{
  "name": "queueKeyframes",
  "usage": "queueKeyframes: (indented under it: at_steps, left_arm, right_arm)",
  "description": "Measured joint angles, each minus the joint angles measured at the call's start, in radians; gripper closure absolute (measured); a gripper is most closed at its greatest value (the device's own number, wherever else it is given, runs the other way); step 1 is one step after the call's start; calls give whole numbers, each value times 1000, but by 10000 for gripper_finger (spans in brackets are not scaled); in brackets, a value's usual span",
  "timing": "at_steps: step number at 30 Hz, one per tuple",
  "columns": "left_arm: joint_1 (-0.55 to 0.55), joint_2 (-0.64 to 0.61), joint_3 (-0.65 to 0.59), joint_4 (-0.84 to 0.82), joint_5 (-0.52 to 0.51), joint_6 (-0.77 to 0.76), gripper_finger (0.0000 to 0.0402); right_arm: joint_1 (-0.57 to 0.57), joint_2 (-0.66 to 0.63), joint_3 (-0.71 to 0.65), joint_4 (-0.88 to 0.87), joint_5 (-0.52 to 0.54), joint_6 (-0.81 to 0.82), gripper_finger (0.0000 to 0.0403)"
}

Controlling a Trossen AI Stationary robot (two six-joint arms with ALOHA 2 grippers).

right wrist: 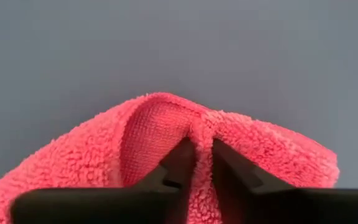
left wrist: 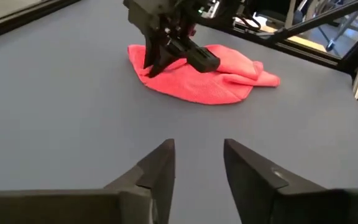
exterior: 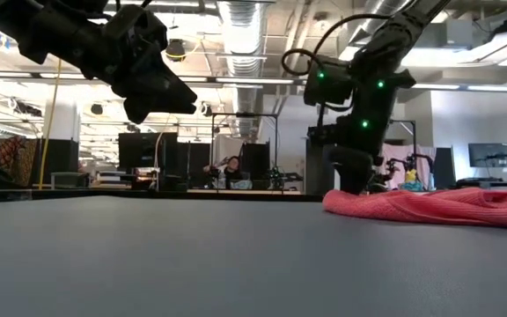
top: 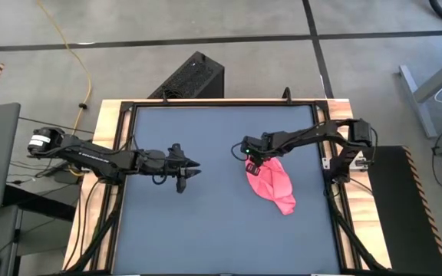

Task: Roll towel
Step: Fold the pink towel

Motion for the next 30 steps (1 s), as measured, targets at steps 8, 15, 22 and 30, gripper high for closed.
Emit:
queueKeyframes:
  at_steps: [8,15,22,30]
  left_arm:
    - [0,0,0,6,1,-12,261]
    - [-1,0,0,179,1,10,265]
    - [-1,0,0,254,2,52,265]
    - [0,1,-1,188,-10,29,265]
  right_arm:
    - [1,-215,42,61,-169,-12,389]
    - [19,-397,79,311,-387,58,390]
    - [36,-401,108,-18,-138,187,390]
    - [57,-284,110,-22,-164,202,332]
